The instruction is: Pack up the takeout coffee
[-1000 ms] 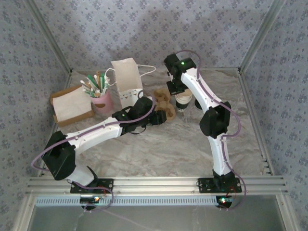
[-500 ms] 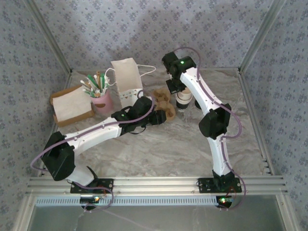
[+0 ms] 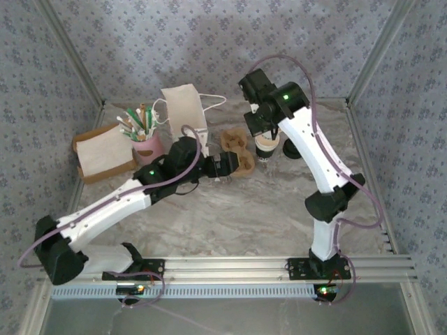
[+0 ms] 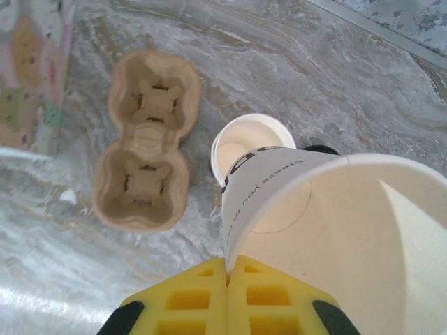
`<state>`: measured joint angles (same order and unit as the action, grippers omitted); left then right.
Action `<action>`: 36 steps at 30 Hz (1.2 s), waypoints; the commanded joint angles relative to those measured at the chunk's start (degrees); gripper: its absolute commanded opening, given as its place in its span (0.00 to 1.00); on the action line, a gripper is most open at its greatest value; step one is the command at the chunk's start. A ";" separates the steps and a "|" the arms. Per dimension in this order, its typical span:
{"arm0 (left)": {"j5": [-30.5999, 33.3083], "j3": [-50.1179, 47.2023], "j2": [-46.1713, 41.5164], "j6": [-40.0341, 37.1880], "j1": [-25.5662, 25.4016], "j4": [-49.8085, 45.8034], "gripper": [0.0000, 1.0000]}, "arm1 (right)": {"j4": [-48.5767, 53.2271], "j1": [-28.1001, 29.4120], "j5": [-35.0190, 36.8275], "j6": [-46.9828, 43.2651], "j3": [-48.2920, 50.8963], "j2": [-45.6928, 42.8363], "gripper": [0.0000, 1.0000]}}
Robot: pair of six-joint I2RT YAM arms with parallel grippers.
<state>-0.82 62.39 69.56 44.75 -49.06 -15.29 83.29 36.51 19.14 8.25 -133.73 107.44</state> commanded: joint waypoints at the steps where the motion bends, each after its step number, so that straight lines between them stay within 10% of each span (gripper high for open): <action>1: -0.68 -1.02 -4.02 -2.43 1.39 -3.68 1.00 | 2.56 3.48 1.43 2.17 5.23 -3.46 0.04; 20: 6.07 -6.43 -11.11 0.76 1.73 -7.39 0.99 | -15.87 14.31 -7.53 13.86 45.99 -10.92 0.05; 36: 8.74 -7.63 -7.03 2.39 -2.29 -3.09 0.99 | -24.18 14.56 -11.38 16.77 55.13 -13.05 0.23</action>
<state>7.64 54.54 61.28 46.57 -50.30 -22.46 60.90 49.89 8.34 23.68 -79.31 96.60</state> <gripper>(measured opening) 0.994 0.221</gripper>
